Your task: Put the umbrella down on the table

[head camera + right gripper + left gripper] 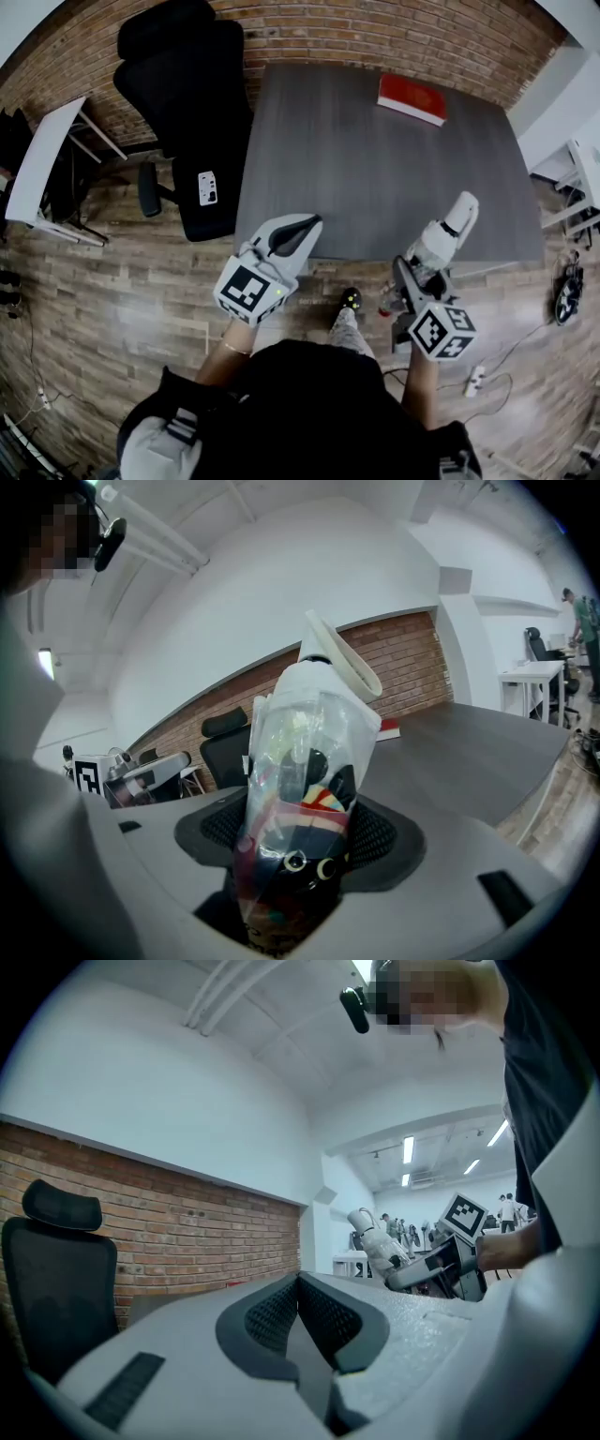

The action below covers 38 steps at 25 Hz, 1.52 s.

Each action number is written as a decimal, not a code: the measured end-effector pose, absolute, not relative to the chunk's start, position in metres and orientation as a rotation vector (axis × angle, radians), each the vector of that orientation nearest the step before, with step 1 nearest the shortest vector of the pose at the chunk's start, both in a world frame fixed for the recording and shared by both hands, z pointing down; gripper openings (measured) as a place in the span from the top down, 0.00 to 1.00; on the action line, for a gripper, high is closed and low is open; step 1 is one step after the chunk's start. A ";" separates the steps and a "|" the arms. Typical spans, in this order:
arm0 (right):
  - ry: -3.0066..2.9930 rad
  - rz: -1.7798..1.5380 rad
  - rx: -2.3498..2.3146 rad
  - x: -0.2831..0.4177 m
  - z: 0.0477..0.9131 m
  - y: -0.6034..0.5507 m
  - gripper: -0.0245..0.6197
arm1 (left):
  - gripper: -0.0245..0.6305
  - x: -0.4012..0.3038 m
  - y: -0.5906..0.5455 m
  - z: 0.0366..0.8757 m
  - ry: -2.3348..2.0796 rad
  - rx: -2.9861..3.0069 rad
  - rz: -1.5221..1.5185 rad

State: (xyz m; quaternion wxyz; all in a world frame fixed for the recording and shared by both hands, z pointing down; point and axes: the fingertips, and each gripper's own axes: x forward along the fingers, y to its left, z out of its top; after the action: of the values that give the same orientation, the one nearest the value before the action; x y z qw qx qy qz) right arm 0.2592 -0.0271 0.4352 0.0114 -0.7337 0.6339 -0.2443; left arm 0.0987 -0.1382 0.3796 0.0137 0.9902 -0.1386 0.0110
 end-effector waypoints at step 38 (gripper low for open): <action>2.414 -1.076 -2.011 0.404 0.508 -0.176 0.51 | 0.97 0.215 -0.240 0.397 -0.979 2.927 0.168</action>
State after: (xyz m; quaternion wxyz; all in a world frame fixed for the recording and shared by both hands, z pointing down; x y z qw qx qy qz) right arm 0.4036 -0.1761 0.5082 -0.0897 -0.6031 0.7240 -0.3227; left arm 0.2148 -0.2401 0.3970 0.0254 0.9467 -0.3166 0.0544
